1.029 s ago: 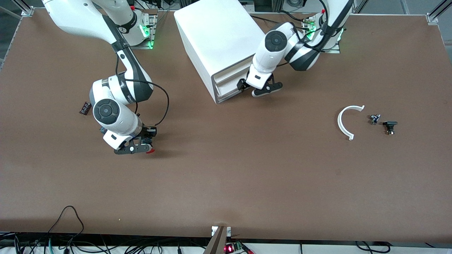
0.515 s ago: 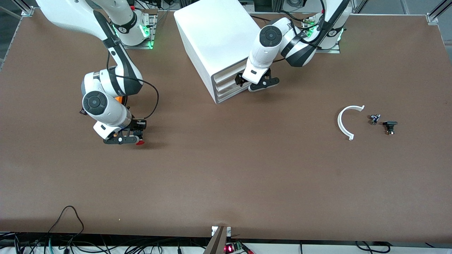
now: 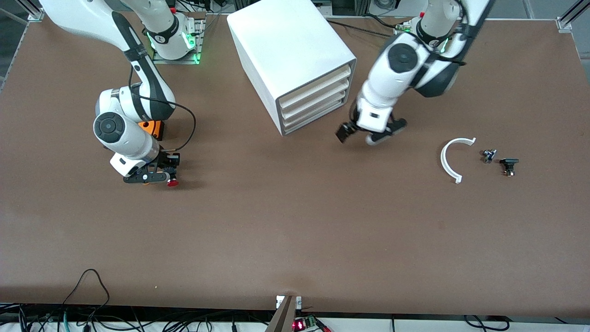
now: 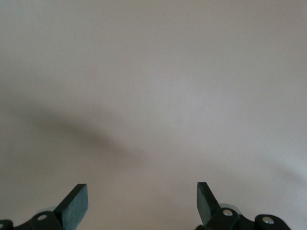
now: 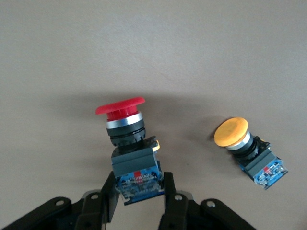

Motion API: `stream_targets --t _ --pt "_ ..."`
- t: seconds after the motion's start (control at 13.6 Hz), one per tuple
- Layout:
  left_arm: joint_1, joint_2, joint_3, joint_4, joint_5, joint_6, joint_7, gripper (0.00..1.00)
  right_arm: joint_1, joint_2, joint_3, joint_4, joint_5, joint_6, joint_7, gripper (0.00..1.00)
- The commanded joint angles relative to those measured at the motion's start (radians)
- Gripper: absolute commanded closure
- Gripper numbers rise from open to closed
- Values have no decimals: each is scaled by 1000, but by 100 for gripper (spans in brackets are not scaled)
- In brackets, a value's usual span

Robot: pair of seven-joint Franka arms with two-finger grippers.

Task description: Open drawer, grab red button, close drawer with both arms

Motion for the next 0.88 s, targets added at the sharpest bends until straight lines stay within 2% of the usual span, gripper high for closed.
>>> stream_targets --t 0.0,0.07,0.15,0.22,0.29,0.44,0.59,0.81 --pt "2 -37 91 55 22 -72 237 0 -13 0 6 -45 -3 65 -20 87" --pt "2 -49 139 83 21 -119 338 0 -13 4 5 -44 -2 65 -20 81" --pt "2 -60 183 125 21 -182 413 0 -19 5 6 -41 -2 61 -19 68" --pt "2 -69 214 176 21 -265 487 0 -19 5 5 -36 -2 56 -13 37" --pt "2 -83 242 228 21 -347 555 0 -20 2 5 -35 -2 53 -16 0" --pt "2 -106 297 328 21 -527 664 0 -19 -4 2 -9 6 10 -6 0" --pt "1 -132 363 399 21 -650 748 0 -19 -9 2 63 7 -92 42 0" --pt "2 -161 440 485 21 -756 911 0 -16 -9 11 290 15 -357 70 0"
